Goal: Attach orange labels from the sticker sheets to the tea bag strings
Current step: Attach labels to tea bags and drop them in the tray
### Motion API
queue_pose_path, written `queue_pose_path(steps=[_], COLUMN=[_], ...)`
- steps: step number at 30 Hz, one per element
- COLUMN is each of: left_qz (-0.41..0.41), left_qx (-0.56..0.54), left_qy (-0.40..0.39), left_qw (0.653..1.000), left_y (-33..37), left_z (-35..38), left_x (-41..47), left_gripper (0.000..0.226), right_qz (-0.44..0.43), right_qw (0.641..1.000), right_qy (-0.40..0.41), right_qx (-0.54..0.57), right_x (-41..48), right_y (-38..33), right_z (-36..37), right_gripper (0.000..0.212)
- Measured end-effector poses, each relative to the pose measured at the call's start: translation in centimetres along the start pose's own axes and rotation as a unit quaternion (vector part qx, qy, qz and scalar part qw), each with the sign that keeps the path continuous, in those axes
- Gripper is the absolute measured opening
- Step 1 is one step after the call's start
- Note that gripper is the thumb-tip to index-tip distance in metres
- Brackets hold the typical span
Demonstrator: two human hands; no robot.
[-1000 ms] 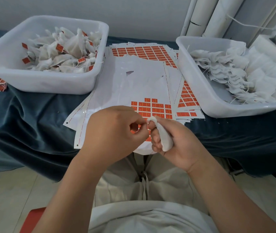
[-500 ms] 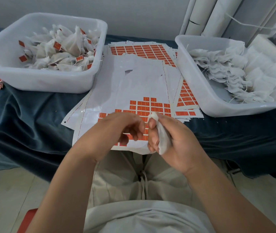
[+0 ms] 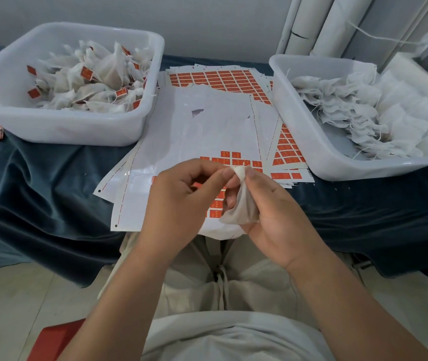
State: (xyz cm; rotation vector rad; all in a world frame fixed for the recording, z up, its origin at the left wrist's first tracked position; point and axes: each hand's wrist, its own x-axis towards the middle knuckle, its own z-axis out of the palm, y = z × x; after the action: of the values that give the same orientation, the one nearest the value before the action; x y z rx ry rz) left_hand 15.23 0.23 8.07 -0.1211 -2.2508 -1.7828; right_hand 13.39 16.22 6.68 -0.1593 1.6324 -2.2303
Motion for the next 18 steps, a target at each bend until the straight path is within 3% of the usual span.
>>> queue_pose_path(steps=[6,8,12,18], left_qz=[0.133,0.130,0.045,0.063], left_qx=[0.225,0.214,0.094,0.095], left_qy=[0.060,0.044,0.011,0.011], left_qw=[0.964,0.967,0.994,0.993], left_y=[-0.7,-1.0,-0.5,0.0], left_z=[1.2,1.2,0.9,0.6], left_x=[-0.1,0.0,-0.1,-0.3], left_gripper=[0.018,0.022,0.022,0.018], right_qz=[-0.007,-0.010,-0.019,-0.054], right_qw=[0.994,0.993,0.994,0.998], right_qy=[0.028,0.052,0.059,0.009], right_qx=[0.107,0.107,0.091,0.015], right_x=[0.3,0.2,0.0,0.0], right_y=[0.3,0.3,0.2,-0.2], right_z=[0.2,0.4,0.4,0.0], right_gripper=[0.029,0.027,0.025,0.043])
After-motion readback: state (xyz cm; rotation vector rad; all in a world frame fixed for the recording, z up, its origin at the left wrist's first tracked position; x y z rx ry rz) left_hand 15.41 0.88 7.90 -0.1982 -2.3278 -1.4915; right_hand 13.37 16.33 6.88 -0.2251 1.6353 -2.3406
